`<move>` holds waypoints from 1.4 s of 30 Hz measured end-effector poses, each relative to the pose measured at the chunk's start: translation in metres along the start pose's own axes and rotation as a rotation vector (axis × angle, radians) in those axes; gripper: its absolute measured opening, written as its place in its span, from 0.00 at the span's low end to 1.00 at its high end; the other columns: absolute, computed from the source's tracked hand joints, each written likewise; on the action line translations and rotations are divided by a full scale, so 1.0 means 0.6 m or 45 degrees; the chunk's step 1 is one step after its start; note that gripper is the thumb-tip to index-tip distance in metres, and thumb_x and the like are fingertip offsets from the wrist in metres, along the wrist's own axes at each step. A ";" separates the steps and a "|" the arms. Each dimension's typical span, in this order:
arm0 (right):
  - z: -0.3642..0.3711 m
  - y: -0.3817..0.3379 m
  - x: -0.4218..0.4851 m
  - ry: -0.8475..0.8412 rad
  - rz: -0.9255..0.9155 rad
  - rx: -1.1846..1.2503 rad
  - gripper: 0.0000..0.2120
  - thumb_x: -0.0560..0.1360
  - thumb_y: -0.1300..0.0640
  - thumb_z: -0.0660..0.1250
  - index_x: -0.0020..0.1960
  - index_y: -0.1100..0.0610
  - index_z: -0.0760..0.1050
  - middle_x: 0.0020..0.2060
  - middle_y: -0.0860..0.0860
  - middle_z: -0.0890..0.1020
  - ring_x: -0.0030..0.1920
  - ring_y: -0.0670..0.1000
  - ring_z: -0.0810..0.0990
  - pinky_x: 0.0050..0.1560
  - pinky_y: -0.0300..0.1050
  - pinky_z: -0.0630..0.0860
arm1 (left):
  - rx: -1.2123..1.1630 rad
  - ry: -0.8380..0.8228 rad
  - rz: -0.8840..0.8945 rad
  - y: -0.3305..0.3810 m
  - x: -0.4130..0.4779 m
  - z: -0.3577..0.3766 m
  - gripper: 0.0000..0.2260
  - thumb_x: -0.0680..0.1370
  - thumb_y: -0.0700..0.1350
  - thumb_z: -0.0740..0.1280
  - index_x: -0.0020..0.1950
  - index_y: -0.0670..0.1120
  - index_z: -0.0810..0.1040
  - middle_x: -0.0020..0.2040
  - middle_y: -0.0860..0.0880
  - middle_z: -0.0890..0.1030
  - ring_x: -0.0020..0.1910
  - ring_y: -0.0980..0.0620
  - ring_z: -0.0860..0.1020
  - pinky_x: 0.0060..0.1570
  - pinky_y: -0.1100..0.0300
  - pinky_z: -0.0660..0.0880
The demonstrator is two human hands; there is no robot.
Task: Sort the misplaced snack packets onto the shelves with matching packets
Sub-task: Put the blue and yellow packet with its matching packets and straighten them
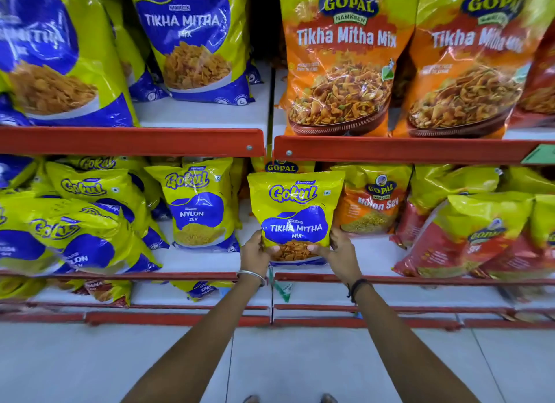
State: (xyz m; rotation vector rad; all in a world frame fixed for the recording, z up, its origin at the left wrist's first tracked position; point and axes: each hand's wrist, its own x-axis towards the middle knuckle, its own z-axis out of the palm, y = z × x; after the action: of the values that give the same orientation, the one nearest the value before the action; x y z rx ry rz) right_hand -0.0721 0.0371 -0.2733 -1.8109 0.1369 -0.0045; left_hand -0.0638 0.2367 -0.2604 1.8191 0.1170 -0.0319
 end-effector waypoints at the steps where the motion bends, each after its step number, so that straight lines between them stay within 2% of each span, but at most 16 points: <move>1: 0.001 -0.006 -0.010 0.021 -0.023 0.008 0.22 0.68 0.61 0.76 0.60 0.54 0.75 0.55 0.52 0.83 0.51 0.42 0.82 0.49 0.35 0.77 | -0.044 0.015 0.007 0.004 -0.011 -0.004 0.16 0.66 0.35 0.71 0.53 0.41 0.77 0.49 0.43 0.81 0.46 0.50 0.78 0.50 0.54 0.76; 3: 0.004 -0.024 -0.035 0.053 -0.071 0.033 0.23 0.67 0.62 0.76 0.59 0.50 0.75 0.54 0.51 0.83 0.52 0.43 0.82 0.50 0.35 0.78 | -0.092 0.058 0.043 0.011 -0.034 -0.019 0.15 0.66 0.37 0.70 0.50 0.49 0.77 0.47 0.46 0.81 0.47 0.51 0.79 0.51 0.49 0.77; 5: 0.008 -0.046 -0.061 0.068 -0.128 0.080 0.24 0.67 0.62 0.76 0.60 0.51 0.75 0.55 0.51 0.83 0.54 0.45 0.82 0.52 0.37 0.78 | -0.126 0.085 0.060 0.019 -0.059 -0.036 0.16 0.67 0.39 0.71 0.50 0.54 0.76 0.47 0.50 0.82 0.45 0.59 0.80 0.51 0.49 0.77; 7: 0.013 -0.074 -0.081 0.085 -0.189 0.113 0.24 0.67 0.61 0.76 0.61 0.54 0.76 0.56 0.52 0.83 0.56 0.48 0.82 0.53 0.40 0.79 | -0.168 0.114 0.084 0.034 -0.078 -0.054 0.16 0.68 0.38 0.72 0.54 0.51 0.78 0.49 0.50 0.82 0.47 0.60 0.80 0.52 0.50 0.78; 10: 0.019 -0.132 -0.107 0.108 -0.302 0.138 0.22 0.68 0.60 0.76 0.60 0.55 0.77 0.55 0.52 0.84 0.56 0.50 0.82 0.54 0.44 0.79 | -0.250 0.211 0.172 0.076 -0.103 -0.082 0.17 0.69 0.40 0.72 0.57 0.44 0.78 0.51 0.47 0.83 0.50 0.55 0.80 0.53 0.51 0.77; 13: 0.016 -0.181 -0.113 0.109 -0.380 0.161 0.24 0.67 0.59 0.76 0.62 0.57 0.76 0.56 0.53 0.84 0.56 0.50 0.82 0.55 0.45 0.78 | -0.281 0.281 0.195 0.118 -0.107 -0.098 0.23 0.68 0.45 0.73 0.61 0.41 0.76 0.59 0.40 0.80 0.59 0.45 0.77 0.59 0.47 0.75; 15: 0.014 -0.207 -0.116 0.135 -0.409 0.157 0.24 0.66 0.58 0.77 0.61 0.57 0.77 0.55 0.52 0.85 0.55 0.50 0.83 0.55 0.47 0.78 | -0.299 0.291 0.211 0.138 -0.102 -0.109 0.23 0.68 0.44 0.74 0.62 0.41 0.76 0.60 0.41 0.80 0.61 0.46 0.76 0.61 0.47 0.75; 18: 0.012 -0.260 -0.129 0.161 -0.484 0.159 0.20 0.66 0.58 0.77 0.57 0.57 0.79 0.50 0.52 0.86 0.51 0.47 0.84 0.51 0.43 0.79 | -0.273 0.297 0.312 0.176 -0.104 -0.137 0.25 0.66 0.50 0.75 0.60 0.43 0.77 0.59 0.43 0.81 0.59 0.47 0.78 0.59 0.47 0.76; 21: 0.010 -0.292 -0.134 0.148 -0.517 0.158 0.16 0.67 0.61 0.76 0.55 0.57 0.81 0.45 0.43 0.87 0.47 0.42 0.84 0.44 0.34 0.77 | -0.230 0.302 0.363 0.200 -0.105 -0.152 0.28 0.63 0.57 0.74 0.58 0.45 0.79 0.56 0.45 0.83 0.56 0.48 0.79 0.57 0.51 0.77; 24: 0.014 -0.302 -0.137 0.145 -0.522 0.155 0.17 0.67 0.61 0.76 0.55 0.58 0.81 0.45 0.39 0.86 0.47 0.42 0.85 0.43 0.32 0.77 | -0.247 0.321 0.374 0.212 -0.113 -0.161 0.26 0.63 0.55 0.75 0.57 0.45 0.79 0.55 0.46 0.83 0.56 0.49 0.79 0.57 0.51 0.76; 28: 0.020 -0.301 -0.137 0.158 -0.503 0.174 0.21 0.66 0.59 0.77 0.57 0.57 0.80 0.48 0.48 0.87 0.49 0.46 0.85 0.44 0.35 0.78 | -0.285 0.373 0.357 0.220 -0.117 -0.167 0.22 0.66 0.46 0.77 0.57 0.43 0.79 0.55 0.46 0.82 0.55 0.49 0.78 0.54 0.55 0.75; 32: 0.025 -0.324 -0.127 0.160 -0.548 0.191 0.22 0.66 0.61 0.77 0.59 0.57 0.79 0.50 0.49 0.87 0.51 0.48 0.85 0.48 0.40 0.79 | -0.312 0.381 0.459 0.240 -0.105 -0.187 0.17 0.65 0.43 0.78 0.51 0.44 0.81 0.49 0.47 0.83 0.51 0.48 0.79 0.47 0.64 0.76; 37: 0.038 -0.402 -0.082 0.135 -0.663 0.188 0.29 0.65 0.54 0.78 0.64 0.55 0.75 0.56 0.50 0.84 0.57 0.47 0.82 0.55 0.44 0.78 | -0.277 0.350 0.697 0.317 -0.074 -0.246 0.13 0.64 0.38 0.77 0.46 0.48 0.82 0.43 0.47 0.85 0.44 0.50 0.82 0.46 0.55 0.79; 39: 0.051 -0.439 -0.058 0.136 -0.696 0.160 0.30 0.65 0.52 0.78 0.65 0.54 0.74 0.57 0.48 0.83 0.58 0.44 0.81 0.56 0.41 0.77 | -0.235 0.396 0.768 0.345 -0.050 -0.272 0.14 0.64 0.39 0.77 0.43 0.54 0.81 0.42 0.54 0.84 0.42 0.55 0.81 0.46 0.59 0.78; 42: 0.077 -0.483 -0.013 0.159 -0.762 0.173 0.28 0.67 0.60 0.76 0.64 0.59 0.73 0.53 0.45 0.82 0.52 0.36 0.81 0.50 0.31 0.76 | -0.237 0.442 0.828 0.379 -0.007 -0.305 0.16 0.64 0.38 0.77 0.42 0.58 0.78 0.40 0.61 0.83 0.41 0.63 0.80 0.45 0.65 0.77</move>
State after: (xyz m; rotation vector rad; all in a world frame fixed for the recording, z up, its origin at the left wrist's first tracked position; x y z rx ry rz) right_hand -0.0499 0.1511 -0.0035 -1.6554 -0.3139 -0.5380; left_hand -0.0531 0.3576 0.0049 1.5878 -0.2245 0.7308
